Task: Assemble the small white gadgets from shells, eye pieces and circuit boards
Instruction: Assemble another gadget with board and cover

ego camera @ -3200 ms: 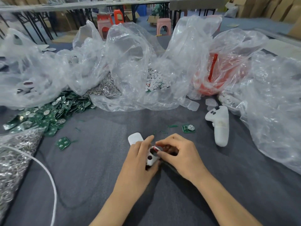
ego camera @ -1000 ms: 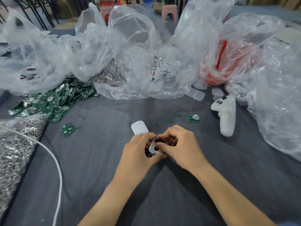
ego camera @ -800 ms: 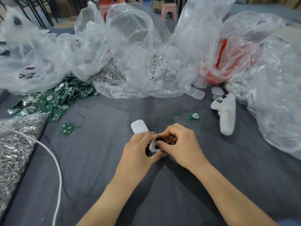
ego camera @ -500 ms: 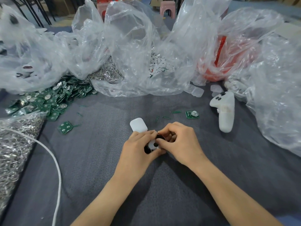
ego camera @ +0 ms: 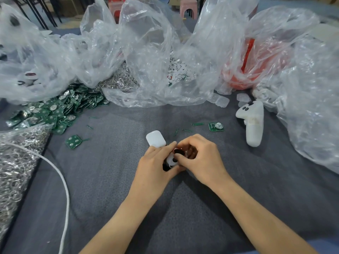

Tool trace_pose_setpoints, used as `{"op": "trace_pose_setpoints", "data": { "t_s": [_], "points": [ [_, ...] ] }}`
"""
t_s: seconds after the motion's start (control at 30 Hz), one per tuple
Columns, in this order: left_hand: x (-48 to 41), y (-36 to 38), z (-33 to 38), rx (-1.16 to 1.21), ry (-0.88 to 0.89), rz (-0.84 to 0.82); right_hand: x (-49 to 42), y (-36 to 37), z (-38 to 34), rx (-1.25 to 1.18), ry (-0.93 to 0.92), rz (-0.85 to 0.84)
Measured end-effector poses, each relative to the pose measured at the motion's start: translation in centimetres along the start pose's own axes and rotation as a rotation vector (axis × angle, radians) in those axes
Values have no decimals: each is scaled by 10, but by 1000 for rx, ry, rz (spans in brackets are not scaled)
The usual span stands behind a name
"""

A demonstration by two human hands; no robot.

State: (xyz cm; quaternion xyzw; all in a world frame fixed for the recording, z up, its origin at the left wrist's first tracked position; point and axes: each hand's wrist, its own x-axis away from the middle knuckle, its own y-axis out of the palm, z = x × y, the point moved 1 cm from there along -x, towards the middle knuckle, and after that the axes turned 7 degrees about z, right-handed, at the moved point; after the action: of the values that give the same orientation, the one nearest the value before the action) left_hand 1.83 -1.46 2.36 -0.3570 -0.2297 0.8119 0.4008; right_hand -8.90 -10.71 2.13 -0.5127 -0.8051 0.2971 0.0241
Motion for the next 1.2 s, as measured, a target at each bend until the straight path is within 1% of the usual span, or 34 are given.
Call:
{"op": "trace_pose_setpoints", "data": {
  "t_s": [0.17, 0.33, 0.5, 0.73, 0.87, 1.0, 1.07, 1.2],
  "points": [
    [1, 2, 0, 37, -44, 18, 0, 2, 1, 26, -7, 32],
    [0, 2, -1, 17, -27, 27, -2, 2, 2, 15, 22, 28],
    [-1, 1, 1, 23, 23, 29, -4, 2, 3, 2, 52, -5],
    [-2, 0, 0, 28, -7, 6, -5, 0, 3, -17, 66, -29],
    [-1, 0, 0, 38, -18, 19, -5, -1, 2, -24, 86, -40],
    [-1, 0, -1, 0, 36, 29, -7, -2, 0, -16, 114, -59],
    [0, 2, -2, -7, 38, 32, -8, -4, 1, 16, 111, -67],
    [0, 5, -4, -27, 31, 38, -7, -6, 2, 160, 46, -71]
  ]
}}
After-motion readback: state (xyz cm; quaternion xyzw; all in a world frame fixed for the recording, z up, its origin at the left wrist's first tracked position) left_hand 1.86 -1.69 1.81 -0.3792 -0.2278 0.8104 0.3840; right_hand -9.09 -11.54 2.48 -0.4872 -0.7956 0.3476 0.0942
